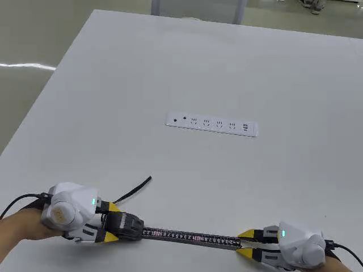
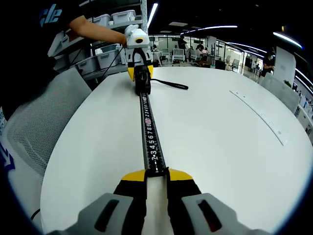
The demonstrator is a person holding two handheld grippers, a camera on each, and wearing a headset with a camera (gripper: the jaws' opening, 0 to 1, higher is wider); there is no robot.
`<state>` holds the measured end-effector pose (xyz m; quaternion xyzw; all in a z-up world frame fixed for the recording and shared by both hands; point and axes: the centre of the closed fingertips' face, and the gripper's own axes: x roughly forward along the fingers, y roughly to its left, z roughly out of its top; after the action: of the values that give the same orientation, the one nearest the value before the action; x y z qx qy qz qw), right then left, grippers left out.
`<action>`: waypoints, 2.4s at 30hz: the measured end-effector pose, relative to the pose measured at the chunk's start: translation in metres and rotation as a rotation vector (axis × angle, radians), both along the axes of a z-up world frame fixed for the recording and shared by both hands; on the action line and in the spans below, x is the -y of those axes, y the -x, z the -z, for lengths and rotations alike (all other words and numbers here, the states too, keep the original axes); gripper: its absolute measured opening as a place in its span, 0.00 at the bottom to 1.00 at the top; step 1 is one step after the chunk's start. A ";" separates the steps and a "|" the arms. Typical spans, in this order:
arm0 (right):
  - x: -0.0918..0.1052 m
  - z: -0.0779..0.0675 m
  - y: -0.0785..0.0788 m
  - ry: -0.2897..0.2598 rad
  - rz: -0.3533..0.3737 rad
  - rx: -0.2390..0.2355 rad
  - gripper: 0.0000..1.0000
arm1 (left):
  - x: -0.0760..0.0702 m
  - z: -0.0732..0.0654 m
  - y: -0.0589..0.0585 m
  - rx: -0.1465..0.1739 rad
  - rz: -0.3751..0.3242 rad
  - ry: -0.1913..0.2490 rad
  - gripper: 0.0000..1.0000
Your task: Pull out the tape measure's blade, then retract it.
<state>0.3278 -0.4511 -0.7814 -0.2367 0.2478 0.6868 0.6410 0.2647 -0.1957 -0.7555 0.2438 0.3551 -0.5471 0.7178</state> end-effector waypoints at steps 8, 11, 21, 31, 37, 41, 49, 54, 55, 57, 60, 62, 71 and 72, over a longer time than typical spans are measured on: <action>-0.003 -0.004 -0.001 -0.006 0.024 -0.002 0.20 | 0.001 0.001 0.000 0.002 0.012 0.008 0.30; -0.003 -0.006 -0.001 -0.006 0.033 0.000 0.21 | 0.001 0.001 0.000 0.009 0.018 0.003 0.30; 0.003 -0.014 0.002 0.000 0.095 -0.016 0.27 | 0.000 0.001 -0.002 0.037 0.019 -0.014 0.32; 0.007 -0.032 0.008 -0.010 0.166 -0.006 0.36 | -0.001 -0.017 -0.011 0.082 -0.047 0.019 0.43; 0.010 -0.040 0.013 -0.008 0.208 0.002 0.43 | -0.005 -0.027 -0.005 0.083 -0.084 0.033 0.46; 0.014 -0.047 0.016 -0.012 0.252 0.002 0.46 | -0.007 -0.036 0.003 0.082 -0.131 0.053 0.49; 0.020 -0.056 0.027 -0.008 0.327 0.014 0.52 | -0.002 -0.047 0.021 0.094 -0.244 0.133 0.53; 0.024 -0.061 0.030 -0.020 0.409 0.012 0.57 | -0.002 -0.049 0.034 0.101 -0.294 0.147 0.55; 0.026 -0.061 0.030 -0.014 0.422 0.017 0.57 | -0.003 -0.050 0.036 0.105 -0.305 0.145 0.55; 0.028 -0.064 0.032 -0.018 0.448 0.022 0.59 | -0.004 -0.053 0.039 0.119 -0.343 0.155 0.56; 0.031 -0.067 0.035 -0.020 0.504 0.016 0.61 | -0.004 -0.057 0.044 0.130 -0.394 0.166 0.58; 0.033 -0.068 0.039 -0.019 0.527 0.019 0.63 | -0.003 -0.060 0.047 0.142 -0.415 0.165 0.60; 0.033 -0.077 0.054 -0.026 0.627 0.026 0.71 | 0.004 -0.070 0.055 0.180 -0.527 0.160 0.66; 0.032 -0.078 0.055 -0.028 0.635 0.029 0.72 | 0.004 -0.070 0.055 0.181 -0.536 0.154 0.66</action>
<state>0.2730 -0.4835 -0.7032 -0.1482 0.2907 0.4522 0.8301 0.2096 -0.1996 -0.6857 0.1340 0.2989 -0.3393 0.8818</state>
